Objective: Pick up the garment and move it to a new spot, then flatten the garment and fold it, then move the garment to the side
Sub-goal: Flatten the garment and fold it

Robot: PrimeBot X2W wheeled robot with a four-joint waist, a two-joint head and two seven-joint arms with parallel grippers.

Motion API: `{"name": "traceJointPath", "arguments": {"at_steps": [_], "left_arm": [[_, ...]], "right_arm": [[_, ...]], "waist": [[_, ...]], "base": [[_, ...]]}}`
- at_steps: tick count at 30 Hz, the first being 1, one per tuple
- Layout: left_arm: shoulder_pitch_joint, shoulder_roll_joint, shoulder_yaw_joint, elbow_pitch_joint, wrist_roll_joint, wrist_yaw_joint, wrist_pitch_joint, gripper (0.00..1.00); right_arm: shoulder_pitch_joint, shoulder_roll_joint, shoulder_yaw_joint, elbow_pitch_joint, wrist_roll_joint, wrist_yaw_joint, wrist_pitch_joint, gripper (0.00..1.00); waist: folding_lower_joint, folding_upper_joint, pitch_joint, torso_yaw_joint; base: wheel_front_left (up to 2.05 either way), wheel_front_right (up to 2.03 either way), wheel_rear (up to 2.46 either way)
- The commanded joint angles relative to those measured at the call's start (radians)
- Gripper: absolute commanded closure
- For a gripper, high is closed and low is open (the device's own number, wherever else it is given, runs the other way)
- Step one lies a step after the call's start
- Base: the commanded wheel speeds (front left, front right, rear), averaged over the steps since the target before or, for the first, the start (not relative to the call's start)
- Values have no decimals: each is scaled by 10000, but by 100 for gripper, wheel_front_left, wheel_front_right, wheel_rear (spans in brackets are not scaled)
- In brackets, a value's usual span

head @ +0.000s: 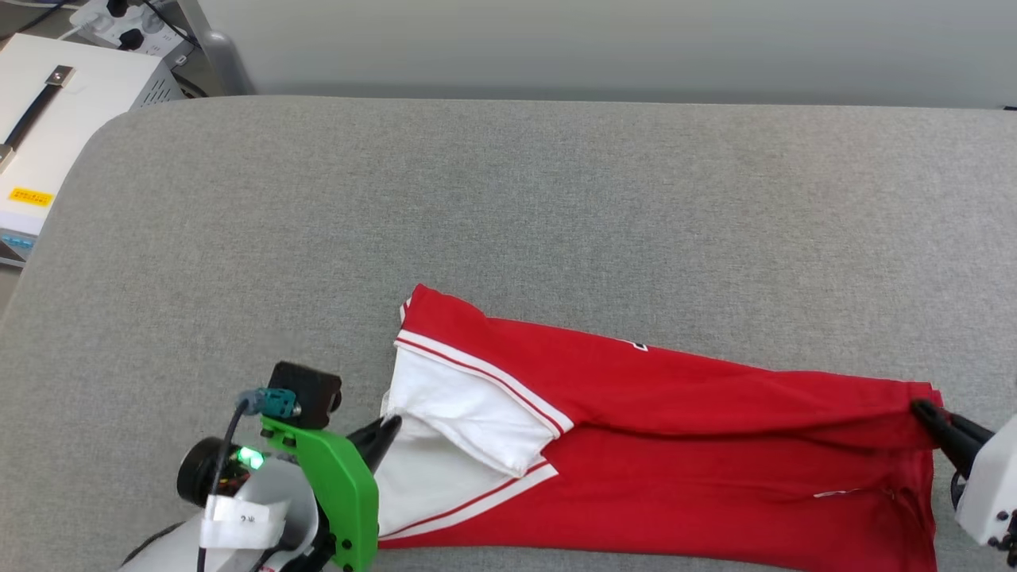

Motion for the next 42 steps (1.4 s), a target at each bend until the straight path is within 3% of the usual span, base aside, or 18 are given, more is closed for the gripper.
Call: {"name": "traceJointPath", "arguments": {"at_steps": [1, 15, 16, 17, 18, 25, 32, 38, 42], "left_arm": [[186, 60, -87, 98, -79, 14, 20, 100], [293, -509, -682, 1629, 14, -480, -18, 100], [287, -527, -743, 1702, 37, -517, 24, 90], [282, -561, -795, 1798, 53, -537, 60, 16], [286, -600, -812, 1877, 39, -528, 79, 0], [338, -835, -682, 2178, 78, -384, -411, 0], [415, -1000, 62, 1877, 31, 99, -1663, 0], [381, -1155, 707, 1464, 286, 508, -3053, 0], [285, -1082, 782, 1524, 791, 599, -3770, 0]], "right_arm": [[212, -66, 85, -113, 91, 2, 101, 100], [799, -713, 997, -111, 37, 2, 498, 100], [808, -719, 1079, -95, 48, 2, 510, 92], [812, -732, 1180, -93, 36, 2, 479, 6], [812, -727, 1248, -81, 35, 2, 441, 0], [920, -796, 1549, -22, 144, 2, 425, 0], [1184, -588, 563, -491, 376, 2, 1068, 0], [1540, 343, -1071, -1025, -61, 2, 2335, 0], [1609, 1558, -2262, -1136, -644, 2, 3085, 0]], "waist": [[1, 0, 13, -4], [1, 0, 33, -43], [1, 0, 27, -46], [1, 0, 17, -49], [1, 0, 4, -51], [1, 0, -286, -121], [1, 0, -564, -174], [1, 0, -470, -143], [1, 0, -232, -98]], "base": [[0, 0, 0], [0, 0, 0], [0, 0, 0], [0, 0, 0], [0, 0, 0], [0, 0, 0], [0, 0, 0], [0, 0, 0], [0, 0, 0]]}}
